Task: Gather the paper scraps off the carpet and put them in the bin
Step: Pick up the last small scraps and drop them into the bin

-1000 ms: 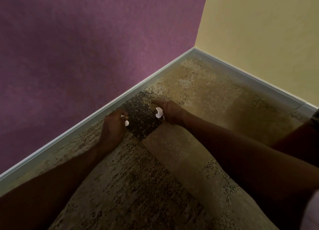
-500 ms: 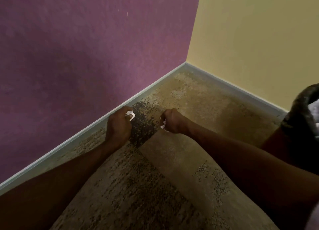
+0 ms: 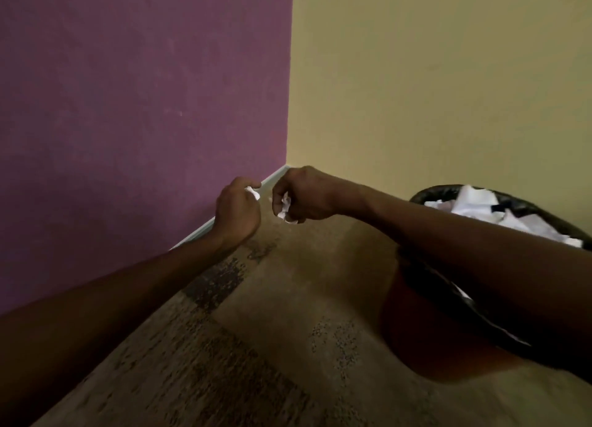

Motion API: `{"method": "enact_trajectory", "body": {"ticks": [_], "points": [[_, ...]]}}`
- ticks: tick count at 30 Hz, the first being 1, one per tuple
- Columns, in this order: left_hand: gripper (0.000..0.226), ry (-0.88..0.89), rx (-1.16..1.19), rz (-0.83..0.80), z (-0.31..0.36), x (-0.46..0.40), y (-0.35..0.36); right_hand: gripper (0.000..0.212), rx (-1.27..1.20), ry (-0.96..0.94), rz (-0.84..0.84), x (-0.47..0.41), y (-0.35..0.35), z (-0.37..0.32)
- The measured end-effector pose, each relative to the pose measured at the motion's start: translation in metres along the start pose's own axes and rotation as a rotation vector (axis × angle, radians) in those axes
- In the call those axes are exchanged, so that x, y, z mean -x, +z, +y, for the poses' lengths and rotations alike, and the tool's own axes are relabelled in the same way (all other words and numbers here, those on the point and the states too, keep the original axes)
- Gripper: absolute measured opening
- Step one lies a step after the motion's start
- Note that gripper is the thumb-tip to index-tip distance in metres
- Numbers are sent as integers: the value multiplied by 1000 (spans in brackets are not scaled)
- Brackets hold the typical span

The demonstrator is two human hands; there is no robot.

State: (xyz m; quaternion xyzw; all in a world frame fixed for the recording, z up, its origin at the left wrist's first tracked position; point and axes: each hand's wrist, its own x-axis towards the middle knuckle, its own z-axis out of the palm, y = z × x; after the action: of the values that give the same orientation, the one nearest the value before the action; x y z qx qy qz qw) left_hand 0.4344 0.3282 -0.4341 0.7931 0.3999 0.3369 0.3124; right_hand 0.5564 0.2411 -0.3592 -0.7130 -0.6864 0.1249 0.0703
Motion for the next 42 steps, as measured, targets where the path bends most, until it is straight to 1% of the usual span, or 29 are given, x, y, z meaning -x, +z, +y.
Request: {"method": "enact_trajectory", "body": {"ticks": [3, 8, 10, 12, 15, 19, 22, 26, 28, 30, 31, 33, 36, 39, 42], "points": [[31, 2, 68, -121, 58, -2, 9, 19, -63, 60, 86, 43, -42, 4], [40, 77, 168, -242, 140, 5, 31, 22, -33, 208, 215, 118, -95, 27], [38, 128, 189, -326, 167, 11, 42, 24, -43, 279, 283, 146, -110, 39], [27, 215, 232, -381, 188, 20, 53, 23, -26, 351, 338, 170, -119, 49], [30, 295, 259, -456, 216, 36, 66, 17, 0, 436, 366, 200, -124, 61], [28, 379, 176, -507, 231, 52, 81, 13, 69, 522, 399, 227, -114, 75], [27, 461, 107, -493, 235, 59, 93, 17, 71, 601, 434, 243, -104, 88], [27, 554, 91, -466, 235, 67, 113, 22, 55, 694, 434, 257, -92, 104], [29, 559, 45, -532, 233, 72, 121, 26, 56, 727, 413, 264, -88, 109], [40, 528, 9, -621, 230, 80, 125, 30, 63, 750, 323, 269, -84, 111], [45, 497, 21, -655, 230, 84, 125, 33, 60, 745, 278, 272, -82, 112], [45, 441, 99, -679, 232, 87, 122, 39, 28, 753, 228, 276, -81, 113], [40, 414, 175, -653, 233, 84, 117, 36, 86, 740, 249, 276, -79, 113], [29, 425, 205, -551, 228, 73, 116, 28, 116, 734, 337, 271, -77, 116], [35, 464, 186, -448, 215, 58, 119, 20, 146, 721, 456, 263, -71, 125]]}}
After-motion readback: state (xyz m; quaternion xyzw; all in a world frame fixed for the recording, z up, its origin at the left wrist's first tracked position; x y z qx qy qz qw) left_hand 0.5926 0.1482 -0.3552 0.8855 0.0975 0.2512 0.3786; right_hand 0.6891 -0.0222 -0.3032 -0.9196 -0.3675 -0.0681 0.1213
